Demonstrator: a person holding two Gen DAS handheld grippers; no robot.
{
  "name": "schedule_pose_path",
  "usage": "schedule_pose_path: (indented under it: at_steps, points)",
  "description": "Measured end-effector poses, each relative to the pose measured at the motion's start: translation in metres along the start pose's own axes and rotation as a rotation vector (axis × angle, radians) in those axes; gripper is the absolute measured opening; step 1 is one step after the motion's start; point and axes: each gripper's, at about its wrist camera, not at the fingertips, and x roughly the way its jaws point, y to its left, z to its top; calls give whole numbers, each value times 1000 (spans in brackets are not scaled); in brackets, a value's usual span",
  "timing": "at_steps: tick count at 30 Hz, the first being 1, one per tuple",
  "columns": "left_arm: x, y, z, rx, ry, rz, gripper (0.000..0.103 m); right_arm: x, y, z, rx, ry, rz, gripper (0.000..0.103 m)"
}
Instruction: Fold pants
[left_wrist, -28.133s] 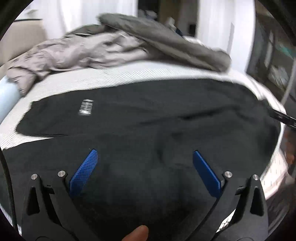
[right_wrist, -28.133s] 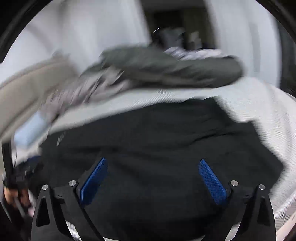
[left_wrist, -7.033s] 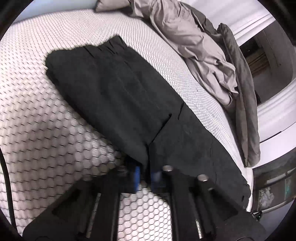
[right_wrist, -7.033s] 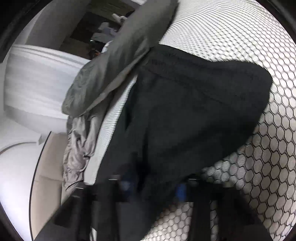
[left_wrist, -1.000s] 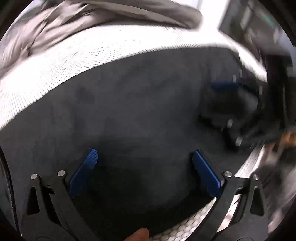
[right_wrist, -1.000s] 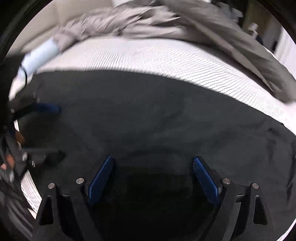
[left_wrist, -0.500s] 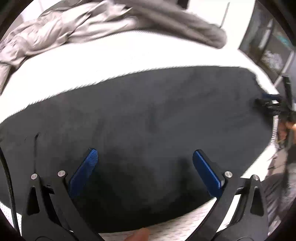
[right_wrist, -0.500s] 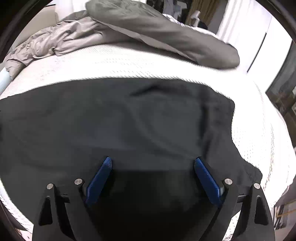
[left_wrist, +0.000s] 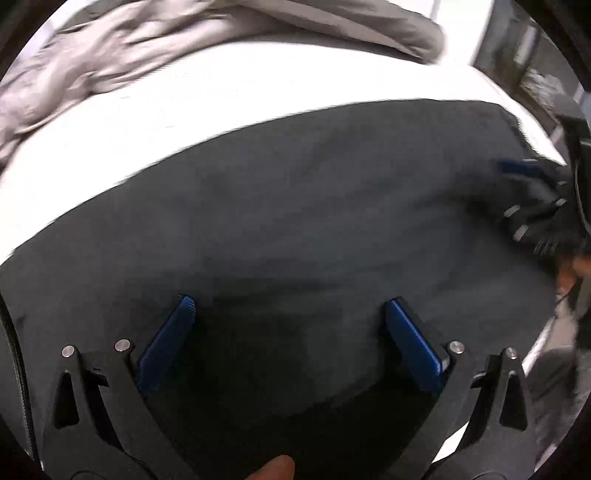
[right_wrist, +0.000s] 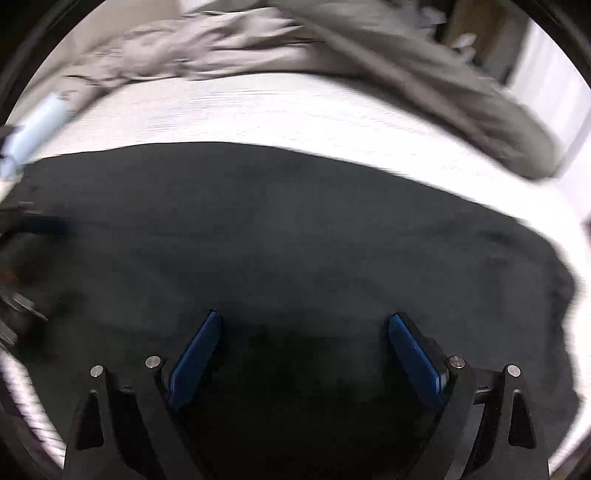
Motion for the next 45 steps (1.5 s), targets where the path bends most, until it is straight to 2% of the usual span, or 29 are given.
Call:
schedule_pose_path:
  at_steps: [1, 3, 5, 7, 9, 11, 12, 13, 16, 19, 21, 23, 25, 28, 29, 30, 31, 34, 36, 38, 39, 40, 42, 45]
  points:
    - [-3, 15, -6, -27, -3, 30, 103, 0, -19, -5, 27, -1, -73, 95]
    - [-11, 55, -18, -115, -11, 97, 103, 1, -55, -13, 118, 11, -140, 96]
    - [-17, 86, -27, -192, -27, 122, 103, 0, -86, -23, 192, 10, -207, 95]
    - [-23, 93, -31, -226, -39, 121, 102, -6, -97, -28, 223, 0, -161, 95]
    - [-29, 90, -28, -240, -47, 116, 102, -12, -90, -25, 209, 2, -186, 96]
    - [-36, 85, -20, -241, -71, 63, 102, -14, -89, -13, 219, -14, -119, 96]
    - [-38, 80, -9, -236, -82, 18, 102, -22, -76, -8, 211, -33, -38, 96]
    - [-39, 76, -3, -227, -84, -6, 102, -19, -75, -1, 191, -44, -1, 96]
    - [-33, 51, 19, -164, -97, -12, 102, -20, -45, 23, 123, -70, 81, 96]
    - [-5, 14, 47, -103, -47, -47, 102, -4, -16, 40, 75, -46, 165, 96]
    - [18, 3, 50, -74, 7, -56, 102, 21, 2, 48, 48, 5, 197, 96]
    - [39, 13, 59, -63, 40, -37, 102, 40, 13, 53, 0, 44, 147, 95]
    - [32, 22, 58, -67, 30, -61, 102, 40, 15, 52, -57, 27, 104, 95]
    - [23, 57, 44, -110, 23, 100, 102, 34, -33, 39, 7, 30, -16, 96]
    - [23, 69, 40, -143, 27, 100, 103, 35, -48, 35, 38, 37, -63, 97]
    - [20, 85, 35, -199, 23, 80, 102, 36, -74, 27, 94, 48, -148, 97]
    - [16, 96, 31, -236, 11, 78, 102, 37, -89, 24, 131, 51, -181, 98]
    - [5, 109, 28, -278, -6, 79, 101, 33, -132, 7, 274, 51, -201, 97]
    - [3, 105, 31, -285, -2, 107, 101, 25, -133, 6, 286, 40, -206, 97]
    - [-6, 94, 34, -302, -24, 90, 101, 12, -125, 7, 297, 22, -221, 97]
    - [-9, 85, 38, -299, -43, 57, 101, 6, -121, 9, 305, -1, -198, 97]
    - [-16, 79, 38, -294, -54, 31, 101, -3, -111, 13, 323, -39, -127, 97]
    - [-12, 56, 49, -273, -60, 0, 101, -15, -83, 16, 305, -57, -21, 97]
    - [15, 24, 69, -224, -6, -31, 101, -9, -40, 33, 210, -51, 54, 97]
